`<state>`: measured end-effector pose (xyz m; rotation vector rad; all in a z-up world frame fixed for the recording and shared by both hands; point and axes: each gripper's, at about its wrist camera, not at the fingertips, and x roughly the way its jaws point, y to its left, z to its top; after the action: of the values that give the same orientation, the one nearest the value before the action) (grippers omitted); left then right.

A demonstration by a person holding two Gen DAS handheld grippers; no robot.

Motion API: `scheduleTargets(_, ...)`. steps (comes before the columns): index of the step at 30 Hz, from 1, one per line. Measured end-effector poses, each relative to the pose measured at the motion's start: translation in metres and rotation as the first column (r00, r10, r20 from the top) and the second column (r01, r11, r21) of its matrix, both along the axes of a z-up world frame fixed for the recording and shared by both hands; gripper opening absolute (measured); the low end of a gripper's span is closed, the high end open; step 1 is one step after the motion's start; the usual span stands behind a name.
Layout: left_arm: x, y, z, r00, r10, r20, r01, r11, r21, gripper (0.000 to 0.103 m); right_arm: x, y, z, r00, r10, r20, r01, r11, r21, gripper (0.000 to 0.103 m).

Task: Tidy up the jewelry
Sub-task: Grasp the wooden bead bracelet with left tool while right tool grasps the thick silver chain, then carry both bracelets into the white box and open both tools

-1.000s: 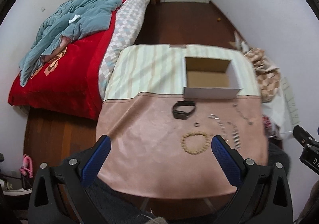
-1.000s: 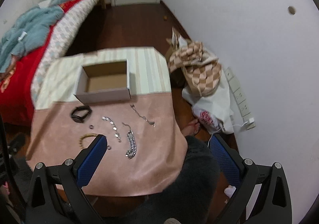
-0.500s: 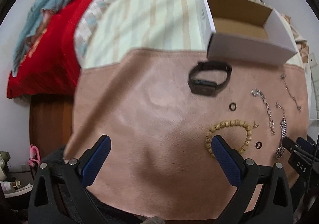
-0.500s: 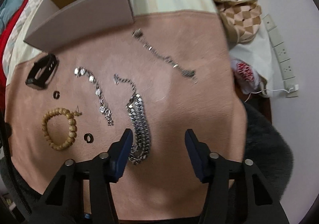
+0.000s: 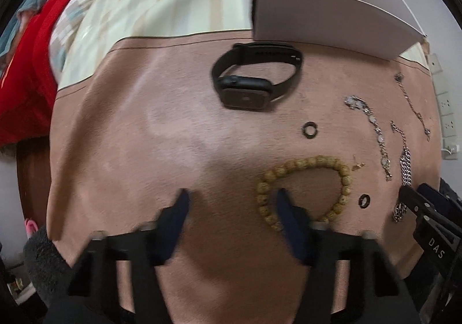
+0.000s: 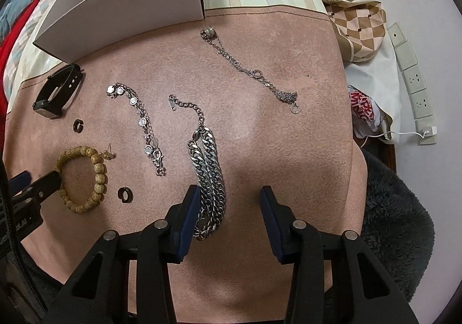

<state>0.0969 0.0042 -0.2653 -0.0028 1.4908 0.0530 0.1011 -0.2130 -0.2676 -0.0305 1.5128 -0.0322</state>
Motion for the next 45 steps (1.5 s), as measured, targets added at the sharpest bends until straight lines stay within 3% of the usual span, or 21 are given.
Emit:
scheduleTargets(2,-0.002,-0.008,-0.004,1.0,-0.017,0.002,0.017,1.0,-0.022,0.009,-0.001,0.002,0.001,1.0,0.006,0.004,-0.006,1.0,-0.002,0.045)
scheduleTargets(4,-0.006,-0.013,-0.004,0.999,-0.031,0.026,0.032,0.999,-0.025,0.007,-0.002,0.002,0.002,1.0,0.013,0.012,-0.013,1.0,0.002,0.042)
scheduleTargets(6,-0.011,-0.014,-0.002,0.999,-0.031,0.04,0.033,0.999,-0.043,0.007,-0.006,0.004,0.005,0.999,0.033,0.036,-0.033,0.999,0.0,0.016)
scheduleTargets(11,-0.024,-0.014,0.017,0.996,-0.035,0.081,0.042,0.996,-0.081,0.006,-0.01,-0.008,0.012,0.998,-0.037,0.053,0.031,0.994,0.106,0.008)
scheduleTargets(19,-0.039,-0.008,0.061,0.988,-0.019,0.151,0.041,0.988,-0.146,0.006,-0.016,-0.019,0.043,0.989,-0.126,0.072,0.103,0.96,0.262,0.008)
scheduleTargets(29,0.012,0.001,0.114,0.971,-0.022,0.239,0.071,0.977,-0.2,0.006,-0.007,-0.009,0.109,0.978,-0.11,0.177,0.044,0.938,0.344,0.008)
scheduleTargets(39,0.084,-0.002,0.189,0.926,-0.022,0.376,0.125,0.96,-0.251,0.006,0.065,0.008,0.201,0.942,-0.056,0.331,-0.091,0.907,0.412,0.008)
scheduleTargets(45,0.145,-0.008,0.176,0.936,-0.04,0.35,0.132,0.961,-0.244,0.006,0.134,0.031,0.186,0.949,0.004,0.316,-0.122,0.926,0.357,0.008)
